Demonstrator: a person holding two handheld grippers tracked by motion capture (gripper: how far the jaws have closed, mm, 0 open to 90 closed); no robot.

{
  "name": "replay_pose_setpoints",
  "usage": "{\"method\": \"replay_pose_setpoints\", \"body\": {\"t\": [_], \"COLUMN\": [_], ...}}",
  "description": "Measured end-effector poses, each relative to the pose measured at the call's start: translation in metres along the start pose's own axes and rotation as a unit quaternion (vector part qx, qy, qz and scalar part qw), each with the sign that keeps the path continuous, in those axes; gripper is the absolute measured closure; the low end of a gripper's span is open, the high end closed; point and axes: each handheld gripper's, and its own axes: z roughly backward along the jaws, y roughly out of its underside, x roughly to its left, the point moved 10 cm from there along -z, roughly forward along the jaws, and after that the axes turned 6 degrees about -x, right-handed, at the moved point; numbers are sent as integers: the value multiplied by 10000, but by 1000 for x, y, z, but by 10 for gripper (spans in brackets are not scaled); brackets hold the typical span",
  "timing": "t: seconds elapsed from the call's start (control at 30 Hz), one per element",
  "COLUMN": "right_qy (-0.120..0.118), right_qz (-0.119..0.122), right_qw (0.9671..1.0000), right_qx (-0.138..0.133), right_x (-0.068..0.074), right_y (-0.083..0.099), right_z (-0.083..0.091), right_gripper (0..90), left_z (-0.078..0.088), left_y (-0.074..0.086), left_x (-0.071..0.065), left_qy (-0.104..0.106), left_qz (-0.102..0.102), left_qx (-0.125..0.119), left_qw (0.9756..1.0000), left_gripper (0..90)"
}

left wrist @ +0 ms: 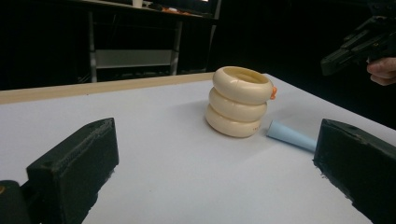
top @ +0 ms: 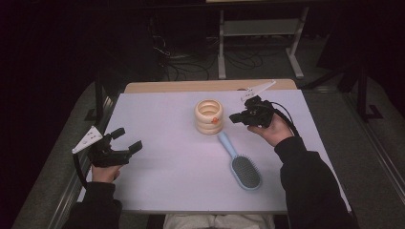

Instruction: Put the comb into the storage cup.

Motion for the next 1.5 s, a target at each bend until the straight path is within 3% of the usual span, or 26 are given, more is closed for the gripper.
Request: {"method": "replay_pose_setpoints", "body": {"t": [0.4, 0.6, 0.9, 1.5], "right_qy": [-204, -285, -426, -610], "right_qz": [-22, 79, 148, 262], "right_qw": [9996, 9992, 9974, 9937], "right_qx": [174, 280, 569, 899], "right_x": [-2, -1, 6, 17], "right_y": [4, 8, 20, 39], "right_z": [-23, -34, -48, -80], "right_gripper": [888, 888, 888, 888], "left_z": [-1, -1, -1, -2], "left_y": [0, 1, 1, 3], "left_x": [0, 1, 1, 0], "left_qy": [4, -5, -2, -3], "left_qz": [21, 36, 43, 13], "left_qx": [11, 18, 33, 88], "left_qw": [10000, 10000, 10000, 10000], "left_gripper": [0, 0, 0, 0]}}
